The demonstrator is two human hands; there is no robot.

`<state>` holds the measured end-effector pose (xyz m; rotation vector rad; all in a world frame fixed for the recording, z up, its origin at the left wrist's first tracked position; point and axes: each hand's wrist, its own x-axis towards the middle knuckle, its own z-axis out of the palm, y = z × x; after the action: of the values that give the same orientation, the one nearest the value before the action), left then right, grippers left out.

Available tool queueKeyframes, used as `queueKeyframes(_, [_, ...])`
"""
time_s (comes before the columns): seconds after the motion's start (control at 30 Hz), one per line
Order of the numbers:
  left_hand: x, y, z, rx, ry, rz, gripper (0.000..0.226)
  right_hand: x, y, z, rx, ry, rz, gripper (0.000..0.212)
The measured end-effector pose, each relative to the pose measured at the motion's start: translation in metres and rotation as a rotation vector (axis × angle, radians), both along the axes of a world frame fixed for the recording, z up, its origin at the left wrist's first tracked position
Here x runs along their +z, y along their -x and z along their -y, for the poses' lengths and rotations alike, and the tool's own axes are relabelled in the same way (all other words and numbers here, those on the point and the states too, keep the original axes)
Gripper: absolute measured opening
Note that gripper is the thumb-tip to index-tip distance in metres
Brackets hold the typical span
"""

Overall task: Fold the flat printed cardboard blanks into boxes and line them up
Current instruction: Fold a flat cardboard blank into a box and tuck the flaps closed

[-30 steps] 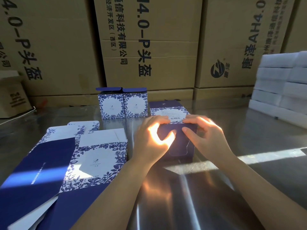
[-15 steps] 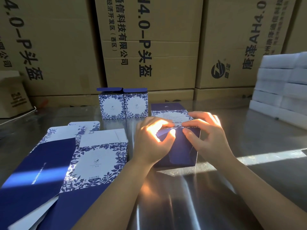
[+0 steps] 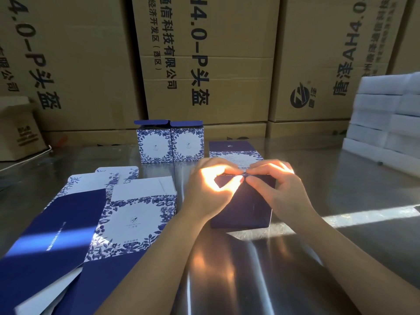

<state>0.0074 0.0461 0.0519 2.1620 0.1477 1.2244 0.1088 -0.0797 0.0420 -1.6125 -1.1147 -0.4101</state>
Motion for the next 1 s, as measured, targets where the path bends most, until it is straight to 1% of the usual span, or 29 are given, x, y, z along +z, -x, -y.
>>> queueKeyframes(0.17, [-0.001, -0.001, 0.002, 0.129, -0.248, 0.012, 0.006, 0.003, 0.002, -0.001, 0.005, -0.001, -0.01, 0.028])
queueKeyframes(0.3, [-0.001, -0.002, 0.003, 0.16, -0.331, 0.033, 0.005, 0.005, 0.002, 0.001, 0.01, 0.021, -0.028, 0.025])
queueKeyframes(0.4, [-0.003, -0.002, 0.004, 0.127, -0.295, 0.032, 0.004, 0.005, 0.002, 0.003, 0.003, 0.012, -0.012, 0.027])
queueKeyframes(0.57, [-0.003, -0.002, 0.005, 0.099, -0.261, 0.069, 0.006, 0.005, 0.003, 0.004, 0.02, -0.003, -0.028, 0.021])
queueKeyframes(0.83, [-0.002, -0.002, 0.009, 0.137, -0.255, 0.04, 0.007, 0.01, -0.001, 0.005, 0.034, 0.048, -0.033, 0.025])
queueKeyframes(1.0, [-0.001, -0.002, 0.007, 0.094, -0.214, 0.066, 0.006, 0.012, -0.006, 0.007, 0.073, 0.079, -0.053, 0.018])
